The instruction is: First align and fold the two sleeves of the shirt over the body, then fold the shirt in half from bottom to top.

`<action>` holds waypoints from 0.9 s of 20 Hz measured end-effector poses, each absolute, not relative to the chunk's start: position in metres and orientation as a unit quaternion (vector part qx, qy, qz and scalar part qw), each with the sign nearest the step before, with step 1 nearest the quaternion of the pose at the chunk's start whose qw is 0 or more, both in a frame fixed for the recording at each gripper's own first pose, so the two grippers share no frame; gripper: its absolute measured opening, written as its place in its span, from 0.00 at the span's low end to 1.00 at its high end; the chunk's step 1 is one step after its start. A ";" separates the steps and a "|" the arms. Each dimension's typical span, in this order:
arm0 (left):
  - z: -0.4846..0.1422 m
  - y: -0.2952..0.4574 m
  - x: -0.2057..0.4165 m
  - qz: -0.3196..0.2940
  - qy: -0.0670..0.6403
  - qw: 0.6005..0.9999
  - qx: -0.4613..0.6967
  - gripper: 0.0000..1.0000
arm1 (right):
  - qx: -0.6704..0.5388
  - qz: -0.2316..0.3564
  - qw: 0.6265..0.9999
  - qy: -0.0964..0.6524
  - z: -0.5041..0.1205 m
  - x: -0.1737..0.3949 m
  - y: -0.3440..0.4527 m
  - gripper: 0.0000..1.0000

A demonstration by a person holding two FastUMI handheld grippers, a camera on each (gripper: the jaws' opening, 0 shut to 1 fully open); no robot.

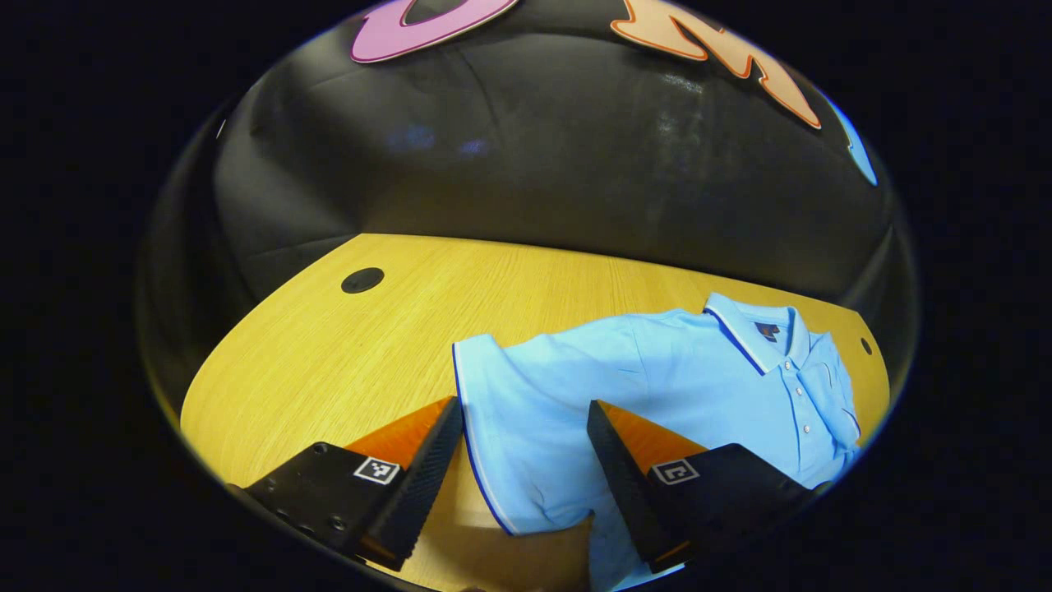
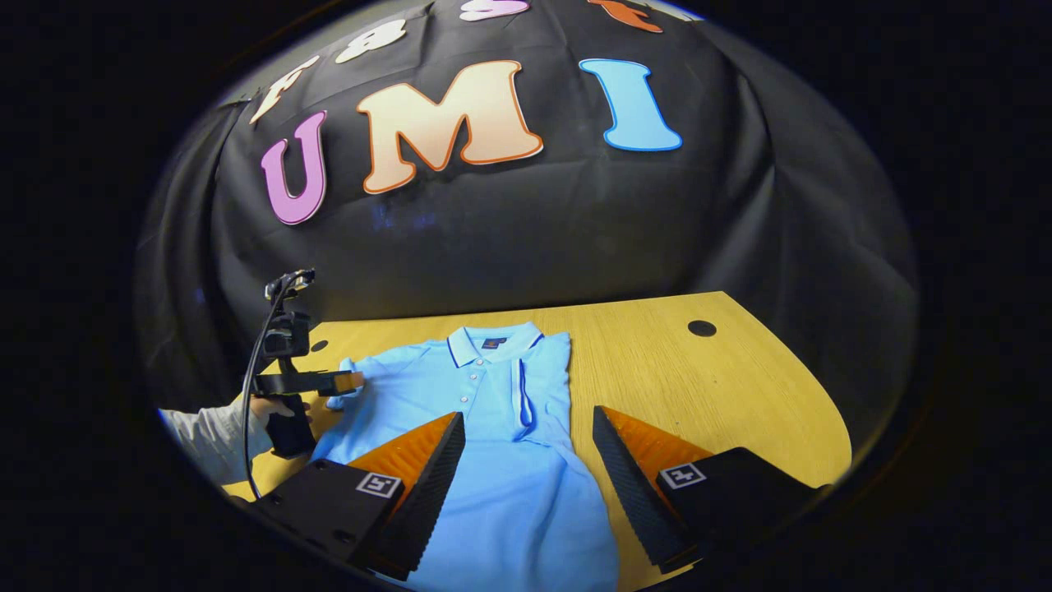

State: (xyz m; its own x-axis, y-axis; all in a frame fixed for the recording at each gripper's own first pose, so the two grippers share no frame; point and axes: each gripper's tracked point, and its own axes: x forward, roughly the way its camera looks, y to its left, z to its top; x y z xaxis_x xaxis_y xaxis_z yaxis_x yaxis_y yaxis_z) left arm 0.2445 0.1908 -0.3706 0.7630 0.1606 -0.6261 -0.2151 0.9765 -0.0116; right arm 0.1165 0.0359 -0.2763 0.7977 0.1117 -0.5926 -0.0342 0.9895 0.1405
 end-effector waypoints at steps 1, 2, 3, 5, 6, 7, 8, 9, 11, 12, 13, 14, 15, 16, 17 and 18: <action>-0.368 0.188 0.243 0.092 0.329 0.939 -0.046 0.90 | 0.058 0.042 0.946 0.317 -0.276 0.114 0.037 0.94; -0.373 0.179 0.248 0.078 0.330 0.940 -0.049 0.63 | 0.057 0.045 0.945 0.318 -0.277 0.113 0.037 0.94; -0.371 0.169 0.250 0.063 0.329 0.941 -0.056 0.42 | 0.059 0.047 0.945 0.317 -0.276 0.113 0.036 0.94; -0.367 0.169 0.252 0.069 0.325 0.942 -0.056 0.02 | 0.062 0.043 0.946 0.315 -0.275 0.114 0.030 0.94; -0.368 0.167 0.253 0.068 0.324 0.942 -0.059 0.00 | 0.064 0.040 0.947 0.313 -0.274 0.113 0.029 0.98; -0.364 0.160 0.252 0.060 0.326 0.941 -0.067 0.00 | 0.067 0.037 0.947 0.311 -0.272 0.114 0.028 0.94; -0.354 0.152 0.253 0.054 0.318 0.944 -0.071 0.00 | 0.068 0.034 0.947 0.311 -0.271 0.114 0.025 0.98; -0.342 0.140 0.259 0.042 0.305 0.949 -0.073 0.00 | 0.069 0.032 0.948 0.308 -0.269 0.114 0.021 0.98; -0.316 0.116 0.268 0.017 0.282 0.957 -0.061 0.00 | 0.069 0.030 0.950 0.304 -0.265 0.116 0.016 0.98; -0.305 0.101 0.270 0.001 0.278 0.959 -0.056 0.00 | 0.068 0.029 0.950 0.303 -0.264 0.115 0.015 0.98; -0.297 0.082 0.271 -0.021 0.274 0.960 -0.055 0.00 | 0.067 0.029 0.950 0.303 -0.264 0.115 0.013 0.98; -0.294 0.062 0.273 -0.040 0.273 0.959 -0.060 0.00 | 0.067 0.028 0.950 0.303 -0.264 0.114 0.012 0.98; -0.293 0.045 0.275 -0.055 0.275 0.958 -0.065 0.00 | 0.068 0.026 0.950 0.303 -0.264 0.114 0.012 0.94; -0.297 0.032 0.274 -0.065 0.278 0.956 -0.067 0.00 | 0.069 0.027 0.950 0.305 -0.266 0.114 0.012 0.94; -0.301 0.021 0.274 -0.072 0.283 0.954 -0.062 0.00 | 0.069 0.026 0.949 0.305 -0.266 0.114 0.012 0.98; -0.311 0.010 0.273 -0.077 0.289 0.953 -0.055 0.00 | 0.069 0.025 0.949 0.305 -0.267 0.115 0.012 0.94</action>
State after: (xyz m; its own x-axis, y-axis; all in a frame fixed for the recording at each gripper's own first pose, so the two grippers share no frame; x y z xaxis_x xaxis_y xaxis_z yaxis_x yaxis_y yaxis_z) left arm 0.2731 0.0103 -0.3114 0.8212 -0.1795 -0.5416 0.1156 0.9819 -0.1501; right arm 0.1146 0.0118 -0.2673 0.8122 0.0890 -0.5765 -0.0053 0.9894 0.1454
